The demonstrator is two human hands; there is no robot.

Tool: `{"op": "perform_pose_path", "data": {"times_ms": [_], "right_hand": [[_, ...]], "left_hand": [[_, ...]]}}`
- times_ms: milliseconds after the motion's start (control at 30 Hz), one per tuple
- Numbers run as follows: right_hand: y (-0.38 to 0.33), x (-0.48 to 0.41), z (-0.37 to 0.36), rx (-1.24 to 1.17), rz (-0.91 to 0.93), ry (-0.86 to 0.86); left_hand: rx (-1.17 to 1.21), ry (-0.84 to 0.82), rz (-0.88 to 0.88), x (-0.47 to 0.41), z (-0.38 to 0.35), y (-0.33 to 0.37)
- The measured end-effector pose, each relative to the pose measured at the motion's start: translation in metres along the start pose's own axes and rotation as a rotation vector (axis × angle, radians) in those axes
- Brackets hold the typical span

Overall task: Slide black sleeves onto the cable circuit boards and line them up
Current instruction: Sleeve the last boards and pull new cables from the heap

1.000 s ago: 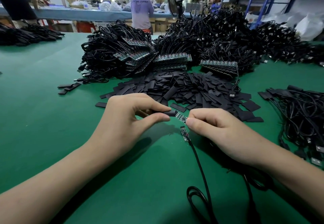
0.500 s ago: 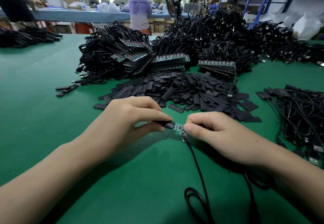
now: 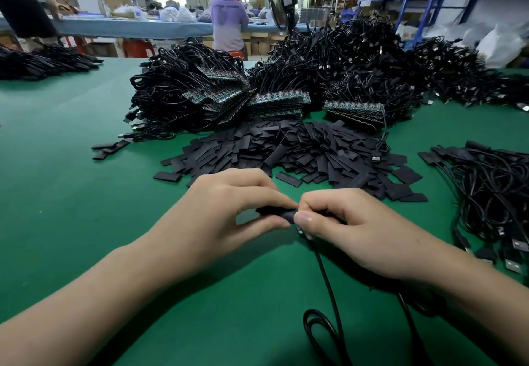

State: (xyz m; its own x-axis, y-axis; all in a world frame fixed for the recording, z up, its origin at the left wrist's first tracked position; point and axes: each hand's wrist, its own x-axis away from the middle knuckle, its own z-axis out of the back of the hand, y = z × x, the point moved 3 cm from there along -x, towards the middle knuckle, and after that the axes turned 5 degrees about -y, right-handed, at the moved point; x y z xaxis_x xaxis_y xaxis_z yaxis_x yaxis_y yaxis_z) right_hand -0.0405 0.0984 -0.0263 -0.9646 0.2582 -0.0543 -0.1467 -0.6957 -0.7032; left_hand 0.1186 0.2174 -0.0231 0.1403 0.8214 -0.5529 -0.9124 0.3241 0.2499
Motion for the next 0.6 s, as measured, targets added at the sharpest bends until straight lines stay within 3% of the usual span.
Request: {"op": "perform_pose_path", "data": {"times_ms": [233, 433, 600], "right_hand": [[0.001, 0.0, 0.007, -0.039, 0.075, 0.243], [-0.007, 0.007, 0.013, 0.32, 0.226, 0.434], [-0.011, 0.008, 0.013, 0.489, 0.319, 0.493]], "left_hand": [[0.041, 0.088, 0.079, -0.002, 0.005, 0.003], [0.088, 0.14, 0.157, -0.001, 0.007, 0.006], [0.105, 0.144, 0.171, -0.002, 0.007, 0.008]]}}
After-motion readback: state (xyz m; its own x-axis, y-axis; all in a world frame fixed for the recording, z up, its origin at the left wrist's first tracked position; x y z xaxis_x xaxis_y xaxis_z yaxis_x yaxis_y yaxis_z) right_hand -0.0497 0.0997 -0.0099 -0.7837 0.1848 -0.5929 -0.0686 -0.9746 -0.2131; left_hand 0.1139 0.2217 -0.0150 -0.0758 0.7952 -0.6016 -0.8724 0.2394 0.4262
